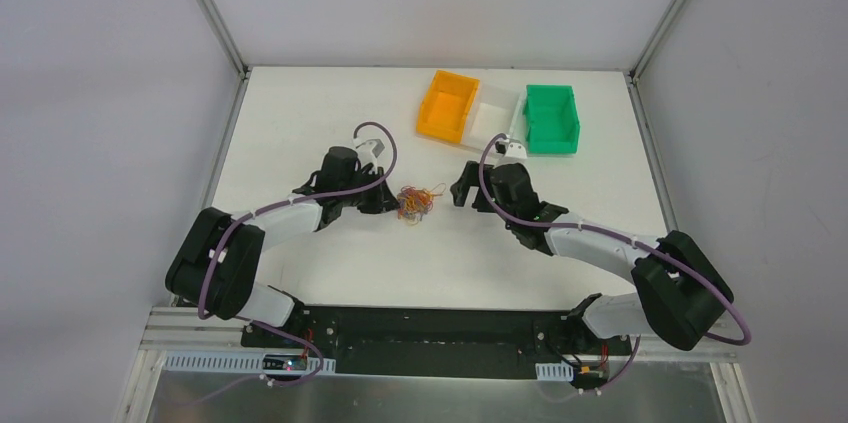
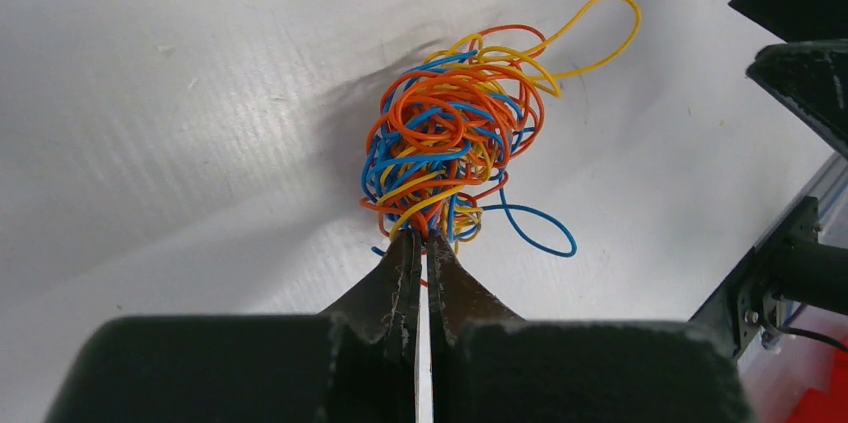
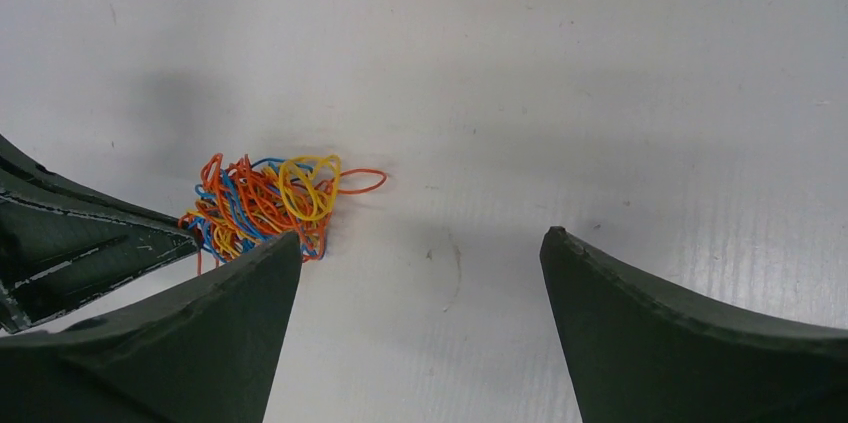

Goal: Untangle the cables

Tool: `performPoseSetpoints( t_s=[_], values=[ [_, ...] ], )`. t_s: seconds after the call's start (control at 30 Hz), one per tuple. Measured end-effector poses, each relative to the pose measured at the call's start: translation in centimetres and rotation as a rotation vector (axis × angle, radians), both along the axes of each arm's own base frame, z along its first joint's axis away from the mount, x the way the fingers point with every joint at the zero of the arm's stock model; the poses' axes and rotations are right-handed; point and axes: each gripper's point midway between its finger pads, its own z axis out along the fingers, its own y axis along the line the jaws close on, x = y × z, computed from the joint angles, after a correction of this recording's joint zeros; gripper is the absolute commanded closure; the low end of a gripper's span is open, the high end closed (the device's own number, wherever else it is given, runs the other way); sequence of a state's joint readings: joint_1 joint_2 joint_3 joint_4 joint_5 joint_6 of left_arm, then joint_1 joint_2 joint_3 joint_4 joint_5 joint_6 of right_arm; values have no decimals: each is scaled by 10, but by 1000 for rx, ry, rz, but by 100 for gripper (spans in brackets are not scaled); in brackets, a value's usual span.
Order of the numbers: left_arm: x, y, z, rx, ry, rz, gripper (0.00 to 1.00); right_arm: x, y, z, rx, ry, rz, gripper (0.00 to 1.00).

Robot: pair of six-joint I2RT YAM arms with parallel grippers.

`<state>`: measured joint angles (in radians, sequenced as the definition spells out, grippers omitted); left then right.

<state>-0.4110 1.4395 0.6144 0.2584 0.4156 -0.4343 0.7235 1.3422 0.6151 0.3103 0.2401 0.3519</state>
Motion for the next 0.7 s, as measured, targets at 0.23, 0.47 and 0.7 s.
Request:
performPoseSetpoints(
  t_s=[0.23,0.47,0.7],
  values=[
    [-9,-16,5,-57,16,-91,100,1,-1,0,-5,-3,-5,10],
    [-12,-25,8,-82,22,-134,100,4,-6,0,-10,-11,-42,7],
    [-14,-31,10,-92,24,-156,100,10,-14,1,-5,-16,-97,25]
  ],
)
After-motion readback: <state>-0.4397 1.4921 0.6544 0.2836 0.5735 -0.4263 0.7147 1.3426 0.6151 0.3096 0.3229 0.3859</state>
